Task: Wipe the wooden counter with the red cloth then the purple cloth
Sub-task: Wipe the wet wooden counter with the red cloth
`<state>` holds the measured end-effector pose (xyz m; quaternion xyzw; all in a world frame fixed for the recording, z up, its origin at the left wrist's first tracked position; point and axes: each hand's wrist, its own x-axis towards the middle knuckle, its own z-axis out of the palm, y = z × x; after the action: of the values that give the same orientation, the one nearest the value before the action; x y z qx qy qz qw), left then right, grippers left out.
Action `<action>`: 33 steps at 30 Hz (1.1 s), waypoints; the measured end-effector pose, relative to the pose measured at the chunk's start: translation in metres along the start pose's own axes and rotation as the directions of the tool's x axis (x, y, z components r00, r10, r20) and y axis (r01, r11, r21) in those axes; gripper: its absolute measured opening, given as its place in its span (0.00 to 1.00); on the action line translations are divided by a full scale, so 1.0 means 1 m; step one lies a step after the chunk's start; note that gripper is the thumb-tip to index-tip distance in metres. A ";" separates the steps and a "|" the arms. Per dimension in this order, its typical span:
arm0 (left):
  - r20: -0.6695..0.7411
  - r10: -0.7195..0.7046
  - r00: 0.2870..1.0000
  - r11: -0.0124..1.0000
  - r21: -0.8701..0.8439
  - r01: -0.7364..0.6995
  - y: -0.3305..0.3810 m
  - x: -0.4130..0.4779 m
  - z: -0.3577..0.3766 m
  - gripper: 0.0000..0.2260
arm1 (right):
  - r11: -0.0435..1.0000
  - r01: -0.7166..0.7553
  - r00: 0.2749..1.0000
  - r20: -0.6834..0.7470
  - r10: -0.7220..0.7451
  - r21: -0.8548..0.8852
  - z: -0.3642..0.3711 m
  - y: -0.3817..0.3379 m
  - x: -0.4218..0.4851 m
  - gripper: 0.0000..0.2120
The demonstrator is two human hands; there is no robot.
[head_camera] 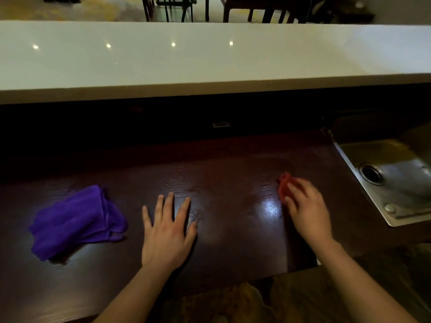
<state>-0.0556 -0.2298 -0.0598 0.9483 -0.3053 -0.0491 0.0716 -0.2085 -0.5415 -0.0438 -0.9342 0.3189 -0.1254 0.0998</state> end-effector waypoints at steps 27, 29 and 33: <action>-0.036 0.001 0.999 1.000 -0.025 -0.002 -0.001 0.000 0.004 0.24 | 0.860 0.476 0.866 0.072 -0.495 0.185 0.048 -0.138 0.014 0.20; -0.039 0.004 0.999 0.999 -0.032 -0.005 -0.001 0.000 0.004 0.25 | 0.847 0.499 0.852 0.072 -0.518 0.186 0.045 -0.121 0.018 0.18; -0.029 0.009 1.000 1.000 -0.030 -0.010 -0.002 0.000 0.004 0.25 | 0.974 0.191 0.978 0.062 -0.200 0.126 0.041 -0.090 0.060 0.19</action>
<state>-0.0546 -0.2288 -0.0636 0.9463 -0.3078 -0.0398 0.0903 -0.0988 -0.5040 -0.0487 -0.9574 0.2135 -0.1187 0.1542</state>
